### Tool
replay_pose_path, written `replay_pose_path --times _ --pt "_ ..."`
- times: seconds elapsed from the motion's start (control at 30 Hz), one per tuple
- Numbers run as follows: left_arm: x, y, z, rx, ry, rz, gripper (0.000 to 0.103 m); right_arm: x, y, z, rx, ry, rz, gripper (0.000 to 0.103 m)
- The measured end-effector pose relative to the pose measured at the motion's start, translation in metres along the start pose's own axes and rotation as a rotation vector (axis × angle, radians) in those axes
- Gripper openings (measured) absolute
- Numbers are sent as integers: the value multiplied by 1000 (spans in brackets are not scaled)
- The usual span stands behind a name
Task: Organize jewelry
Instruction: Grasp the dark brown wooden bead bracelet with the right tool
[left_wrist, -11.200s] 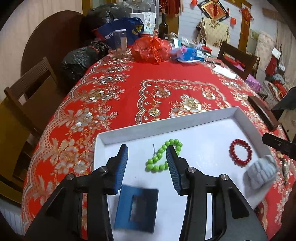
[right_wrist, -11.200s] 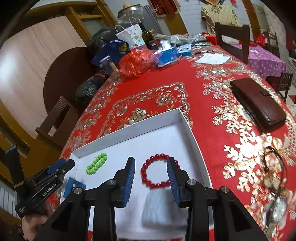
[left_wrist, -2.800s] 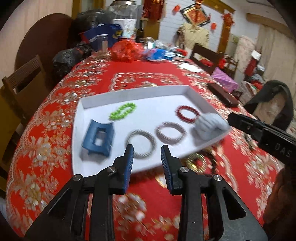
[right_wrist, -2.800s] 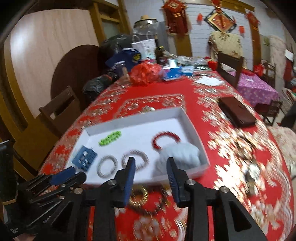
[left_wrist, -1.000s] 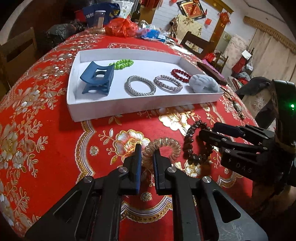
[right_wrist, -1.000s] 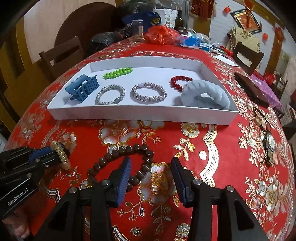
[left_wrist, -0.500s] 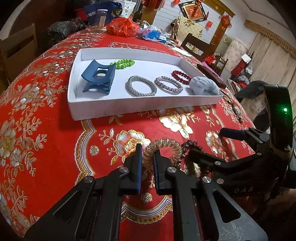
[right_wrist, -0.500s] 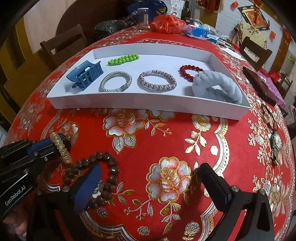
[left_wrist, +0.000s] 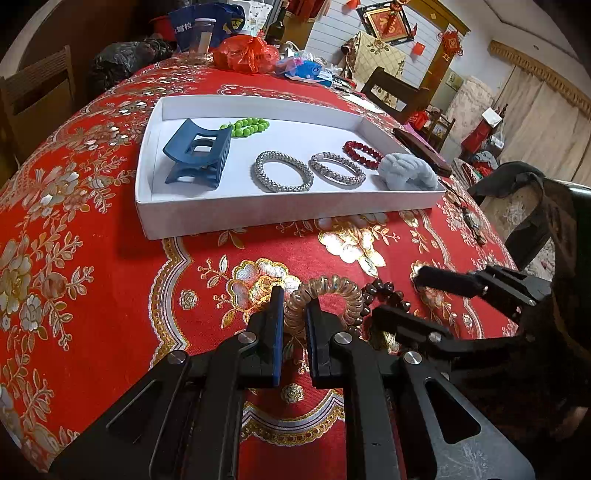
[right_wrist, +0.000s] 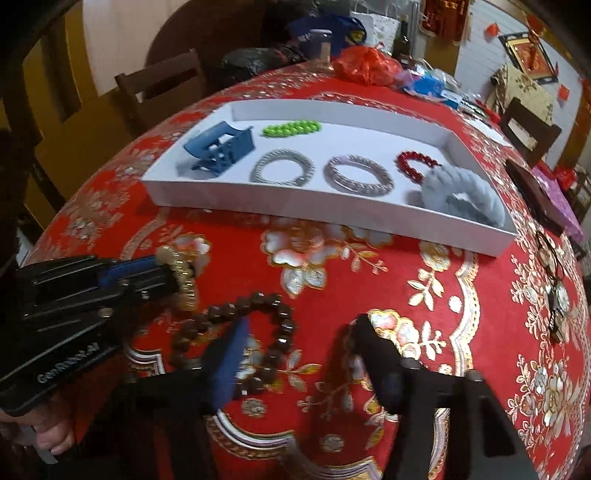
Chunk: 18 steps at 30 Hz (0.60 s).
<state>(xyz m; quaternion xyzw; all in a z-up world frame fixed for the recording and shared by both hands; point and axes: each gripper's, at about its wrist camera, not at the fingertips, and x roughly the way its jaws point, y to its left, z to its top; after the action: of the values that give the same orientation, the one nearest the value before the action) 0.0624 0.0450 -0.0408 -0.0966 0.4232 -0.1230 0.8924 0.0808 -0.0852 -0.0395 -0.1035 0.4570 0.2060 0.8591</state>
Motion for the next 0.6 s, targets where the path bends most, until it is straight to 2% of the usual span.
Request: replay_pose_path --times 0.1,0.17,0.37,0.6 --pt "0 0 0 0 0 0 9 -1 -2 0 16 -4 -5 36" --pt "0 0 0 0 0 0 9 -2 -7 1 37 -4 -6 8" --pt "0 0 0 0 0 0 9 -6 -13 0 70 -21 8 8" --pt "0 -2 0 7 -2 13 9 -36 -34 1 189 -115 64 8"
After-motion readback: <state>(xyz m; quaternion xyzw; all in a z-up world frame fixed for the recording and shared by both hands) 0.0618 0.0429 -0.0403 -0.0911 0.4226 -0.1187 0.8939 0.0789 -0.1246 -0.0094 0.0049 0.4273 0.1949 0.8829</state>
